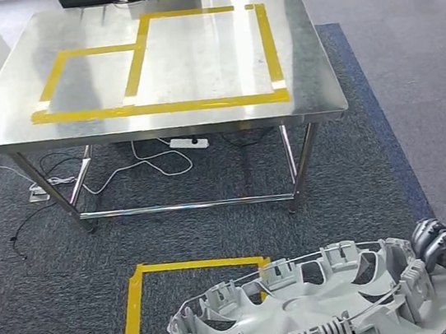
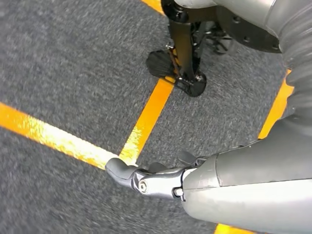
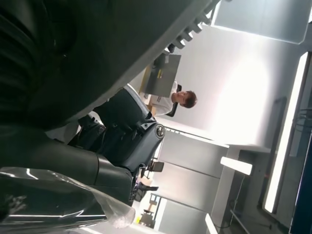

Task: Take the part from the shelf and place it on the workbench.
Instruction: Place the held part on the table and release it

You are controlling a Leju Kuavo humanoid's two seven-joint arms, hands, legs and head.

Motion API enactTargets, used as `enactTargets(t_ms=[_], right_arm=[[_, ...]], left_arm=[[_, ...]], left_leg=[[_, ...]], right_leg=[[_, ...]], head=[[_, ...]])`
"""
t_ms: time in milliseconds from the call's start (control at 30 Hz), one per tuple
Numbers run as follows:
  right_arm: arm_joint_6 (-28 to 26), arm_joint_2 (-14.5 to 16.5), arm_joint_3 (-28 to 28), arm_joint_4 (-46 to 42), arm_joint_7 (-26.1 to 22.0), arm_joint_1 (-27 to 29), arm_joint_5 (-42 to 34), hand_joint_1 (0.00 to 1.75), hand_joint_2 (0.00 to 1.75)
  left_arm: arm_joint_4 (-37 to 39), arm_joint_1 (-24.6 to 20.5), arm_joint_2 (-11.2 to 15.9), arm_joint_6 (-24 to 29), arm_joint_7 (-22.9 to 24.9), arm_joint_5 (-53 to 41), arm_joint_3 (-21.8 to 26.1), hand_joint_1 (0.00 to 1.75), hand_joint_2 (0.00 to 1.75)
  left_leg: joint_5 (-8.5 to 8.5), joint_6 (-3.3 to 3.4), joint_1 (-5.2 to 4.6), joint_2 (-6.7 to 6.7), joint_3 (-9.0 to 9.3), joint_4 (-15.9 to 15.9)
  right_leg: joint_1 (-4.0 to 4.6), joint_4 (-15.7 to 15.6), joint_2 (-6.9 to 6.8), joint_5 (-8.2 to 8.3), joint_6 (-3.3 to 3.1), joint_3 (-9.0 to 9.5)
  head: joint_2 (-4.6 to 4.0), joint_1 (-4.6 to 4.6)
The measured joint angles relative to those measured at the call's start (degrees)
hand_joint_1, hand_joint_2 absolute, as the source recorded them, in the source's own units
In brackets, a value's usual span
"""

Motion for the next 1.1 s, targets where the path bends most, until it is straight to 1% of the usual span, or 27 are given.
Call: enactTargets(t_ms=[33,67,100,133,167,200,233,267,300,333,367,400,433,467,500,567,600,667,733,800,867,900,933,967,1033,1067,1100], right_arm=[[0.00,0.05,-0.01,-0.03,0.02,0.07,0.01,1.75,1.75],[0.00,0.18,-0.02,-0.13,0.02,0.21,0.02,1.75,1.75],[0.00,0.32,-0.02,-0.23,0.02,0.40,0.05,1.75,1.75],[-0.01,0.46,-0.03,-0.32,0.02,0.53,0.09,1.75,1.75],[-0.01,0.57,-0.05,-0.42,0.02,0.66,0.18,1.75,1.75],[-0.02,0.62,-0.10,-0.48,0.03,0.70,0.29,1.75,1.75],[-0.02,0.68,-0.17,-0.55,0.05,0.73,0.40,1.75,1.75],[-0.02,0.76,-0.25,-0.61,0.06,0.86,0.51,1.75,1.75],[-0.02,0.86,-0.33,-0.66,0.07,1.02,0.56,1.75,1.75],[-0.02,0.94,-0.40,-0.68,0.07,1.19,0.57,1.75,1.75],[-0.02,0.99,-0.46,-0.69,0.07,1.29,0.57,1.75,1.75],[-0.02,1.02,-0.51,-0.69,0.07,1.35,0.57,1.75,1.75],[-0.01,1.04,-0.56,-0.69,0.07,1.36,0.57,1.75,1.75],[-0.01,1.08,-0.60,-0.70,0.07,1.38,0.56,1.75,1.75],[0.03,1.11,-0.63,-0.72,0.03,1.39,0.51,1.75,1.75],[0.28,1.14,-0.67,-0.76,-0.20,1.35,0.12,1.75,1.75],[0.47,1.15,-0.69,-0.79,-0.38,1.32,-0.21,1.75,1.75],[0.82,1.16,-0.73,-0.88,-0.75,1.27,-0.85,1.75,1.75],[1.02,1.17,-0.78,-1.07,-1.00,1.25,-1.20,1.75,1.75],[1.16,1.19,-0.84,-1.19,-1.15,1.25,-1.40,1.75,1.75],[1.31,1.23,-0.85,-1.19,-1.25,1.26,-1.48,1.75,1.75],[1.40,1.26,-0.85,-1.18,-1.27,1.27,-1.49,1.75,1.75],[1.49,1.27,-0.86,-1.17,-1.28,1.26,-1.49,1.75,1.75],[1.57,1.27,-0.87,-1.17,-1.29,1.24,-1.49,1.75,1.75],[1.69,1.27,-0.90,-1.16,-1.32,1.12,-1.49,1.75,1.75],[1.76,1.27,-0.90,-1.15,-1.36,1.00,-1.49,1.75,1.75],[1.81,1.28,-0.91,-1.13,-1.40,0.89,-1.49,1.75,1.75]], left_arm=[[0.00,-0.02,0.02,0.01,0.00,-0.09,-0.01,0.00,1.75],[0.00,-0.08,0.07,0.02,0.00,-0.17,-0.01,0.00,1.75],[0.00,-0.13,0.11,0.03,0.00,-0.23,-0.02,0.00,1.75],[0.01,-0.14,0.15,0.04,-0.01,-0.25,-0.02,0.00,1.75],[0.01,-0.12,0.21,0.05,-0.01,-0.25,-0.03,0.00,1.75],[0.01,-0.05,0.24,0.05,-0.02,-0.25,-0.03,0.00,1.75],[0.01,-0.02,0.27,0.08,-0.02,-0.25,-0.04,0.00,1.75],[0.01,-0.07,0.31,0.10,-0.02,-0.26,-0.04,0.00,1.75],[0.01,-0.15,0.33,0.11,-0.02,-0.26,-0.05,0.00,1.75],[0.02,-0.22,0.35,0.13,-0.02,-0.28,-0.05,0.00,1.75],[0.02,-0.24,0.38,0.13,-0.02,-0.31,-0.05,0.00,1.75],[0.02,-0.20,0.40,0.13,-0.02,-0.33,-0.05,0.00,1.75],[0.02,-0.13,0.44,0.13,-0.02,-0.34,-0.05,0.00,1.75],[0.01,-0.07,0.46,0.13,-0.02,-0.35,-0.05,0.00,1.75],[0.01,-0.03,0.51,0.13,-0.02,-0.36,-0.05,0.00,1.75],[0.01,-0.01,0.61,0.11,-0.02,-0.40,-0.05,0.00,1.75],[0.01,0.04,0.64,0.10,-0.02,-0.42,-0.06,0.00,1.75],[0.02,0.22,0.68,0.08,-0.01,-0.43,-0.07,0.00,1.75],[0.02,0.28,0.73,0.08,0.00,-0.43,-0.08,0.00,1.75],[0.01,0.12,0.74,0.07,0.00,-0.43,-0.08,0.00,1.75],[0.02,0.02,0.70,0.04,0.00,-0.43,-0.08,0.00,1.75],[0.02,0.02,0.69,0.02,0.00,-0.43,-0.08,0.00,1.75],[0.02,0.02,0.68,0.02,0.00,-0.43,-0.08,0.00,1.75],[0.02,0.02,0.69,0.02,0.00,-0.43,-0.08,0.00,1.75],[0.02,0.02,0.67,0.02,0.01,-0.43,-0.08,0.00,1.75],[0.02,0.00,0.65,0.03,0.02,-0.43,-0.08,0.00,1.75],[0.02,-0.01,0.63,0.05,0.02,-0.42,-0.08,0.00,1.75]], left_leg=[[-0.15,-0.22,-0.07,-0.70,0.06,0.11],[-0.25,-0.50,-0.06,-1.41,-0.09,0.28],[-0.29,-0.85,0.03,-2.07,-0.35,0.43],[-0.23,-1.28,0.16,-2.73,-0.66,0.48],[-0.15,-1.71,0.36,-3.40,-0.88,0.49],[-0.25,-2.11,0.40,-3.08,-1.00,0.66],[-0.80,-2.51,0.35,-2.01,-1.34,1.46],[-1.92,-2.83,0.27,-0.41,-2.11,3.33],[-3.47,-3.10,0.22,1.46,-3.37,6.14],[-5.32,-3.34,0.27,2.63,-5.17,9.93],[-6.70,-3.50,0.34,3.19,-6.88,13.42],[-7.17,-3.56,0.39,3.43,-7.92,15.55],[-6.58,-3.55,0.41,3.60,-7.99,15.75],[-4.95,-3.43,0.42,3.78,-6.82,13.52],[-2.92,-3.21,0.40,4.01,-4.84,9.78],[-0.66,-2.54,0.16,4.59,-1.23,2.96],[-0.45,-2.20,0.00,4.76,-0.36,1.25],[-0.70,-1.56,-0.24,4.78,-0.19,0.58],[-0.46,-0.88,-0.11,4.67,0.19,-0.06],[-0.17,-0.27,0.13,4.55,0.59,-0.65],[-0.24,0.08,0.06,4.38,0.61,-0.68],[-0.32,0.14,0.01,4.24,0.66,-0.67],[-0.43,0.18,-0.04,4.10,0.75,-0.65],[-0.55,0.14,-0.05,3.92,0.91,-0.61],[-0.95,-0.10,-0.09,3.60,1.31,-0.48],[-1.19,-0.34,-0.19,3.45,1.39,-0.30],[-1.35,-0.62,-0.28,3.35,1.38,-0.18]], right_leg=[[-0.17,-3.44,1.59,1.79,-0.13,1.17],[-0.33,-6.07,3.00,2.76,-0.26,2.22],[-0.41,-7.64,4.15,3.06,-0.41,2.88],[-0.35,-7.96,4.58,2.77,-0.64,3.14],[-0.33,-8.27,4.00,2.76,-0.94,3.46],[-0.31,-8.47,3.29,2.81,-1.27,3.68],[-0.34,-8.65,2.50,2.81,-1.64,3.95],[-0.40,-8.85,1.63,2.81,-1.94,4.23],[-0.30,-8.89,0.72,2.70,-2.14,4.45],[-0.19,-8.89,-0.21,2.53,-2.32,4.60],[-0.11,-8.88,-1.16,2.38,-2.40,4.72],[-0.06,-8.87,-2.06,2.24,-2.43,4.84],[-0.03,-8.87,-2.92,2.10,-2.41,4.98],[0.00,-8.87,-3.53,1.95,-2.35,5.19],[0.03,-8.87,-4.02,1.79,-2.22,5.42],[0.21,-8.84,-4.66,1.45,-1.75,5.51],[0.28,-8.82,-4.90,1.33,-1.45,5.47],[0.29,-8.95,-5.15,1.24,-0.79,5.74],[0.11,-8.46,-4.44,0.64,-0.20,5.81],[0.01,-4.16,-2.68,-1.83,0.08,3.65],[0.04,3.27,-1.45,-4.83,0.18,-0.39],[0.06,5.82,-1.26,-5.23,0.22,-2.01],[0.07,6.49,-1.18,-4.55,0.23,-2.80],[0.07,4.96,-1.16,-2.81,0.20,-2.49],[0.09,-2.17,-1.07,1.55,-0.07,0.39],[0.12,-5.48,-0.98,2.77,-0.29,1.97],[0.18,-7.59,-0.91,3.28,-0.52,3.00]], head=[[0.00,-0.01],[0.00,-0.06],[0.00,-0.07],[0.00,-0.08],[0.00,-0.09],[0.00,-0.06],[0.00,-0.22],[0.00,-0.34],[0.00,-0.46],[0.00,-0.60],[0.00,-0.58],[0.00,-0.60],[0.00,-0.60],[0.00,-0.60],[0.00,-0.59],[0.00,-0.53],[0.00,-0.51],[0.00,-0.50],[0.00,-0.42],[0.00,-0.14],[0.00,0.07],[0.00,0.09],[0.00,0.09],[0.00,0.10],[0.00,0.13],[0.00,0.12],[0.00,0.07]])
